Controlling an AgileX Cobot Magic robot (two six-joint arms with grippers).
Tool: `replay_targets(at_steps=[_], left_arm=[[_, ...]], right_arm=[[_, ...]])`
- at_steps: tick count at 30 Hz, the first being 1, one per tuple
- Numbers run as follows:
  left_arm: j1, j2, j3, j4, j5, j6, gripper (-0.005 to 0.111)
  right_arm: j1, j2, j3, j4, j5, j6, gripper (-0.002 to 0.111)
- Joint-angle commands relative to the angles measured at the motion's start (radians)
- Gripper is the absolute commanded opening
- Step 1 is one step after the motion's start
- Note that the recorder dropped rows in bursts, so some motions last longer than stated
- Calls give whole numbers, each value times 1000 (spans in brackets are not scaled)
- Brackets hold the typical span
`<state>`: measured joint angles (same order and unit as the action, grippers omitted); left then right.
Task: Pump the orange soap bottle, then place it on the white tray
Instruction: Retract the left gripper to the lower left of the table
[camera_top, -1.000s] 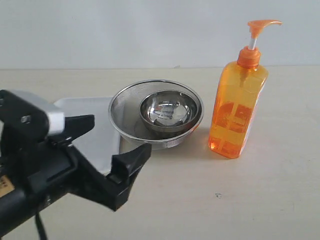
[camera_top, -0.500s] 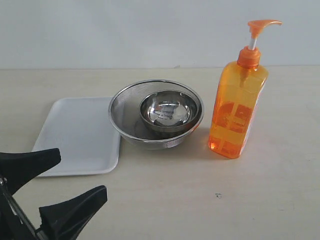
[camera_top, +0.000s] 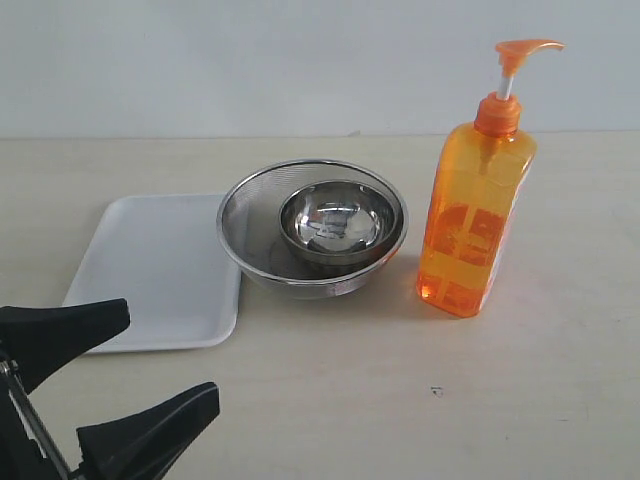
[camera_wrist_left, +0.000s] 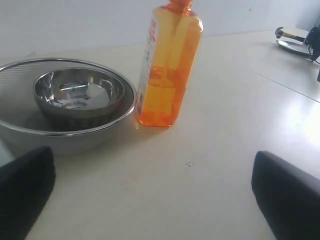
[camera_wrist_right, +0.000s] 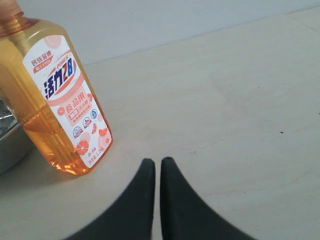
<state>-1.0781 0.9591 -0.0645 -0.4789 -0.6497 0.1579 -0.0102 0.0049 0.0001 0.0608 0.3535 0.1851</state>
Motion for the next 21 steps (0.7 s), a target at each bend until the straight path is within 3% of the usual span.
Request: replay_targets(at_steps=[1, 21], left_arm=[[-4, -4, 5, 8, -12, -13, 105], [-4, -4, 5, 8, -4, -13, 105]], right_arm=[[-6, -5, 0, -6, -11, -5, 0], [-6, -5, 0, -6, -11, -5, 0]])
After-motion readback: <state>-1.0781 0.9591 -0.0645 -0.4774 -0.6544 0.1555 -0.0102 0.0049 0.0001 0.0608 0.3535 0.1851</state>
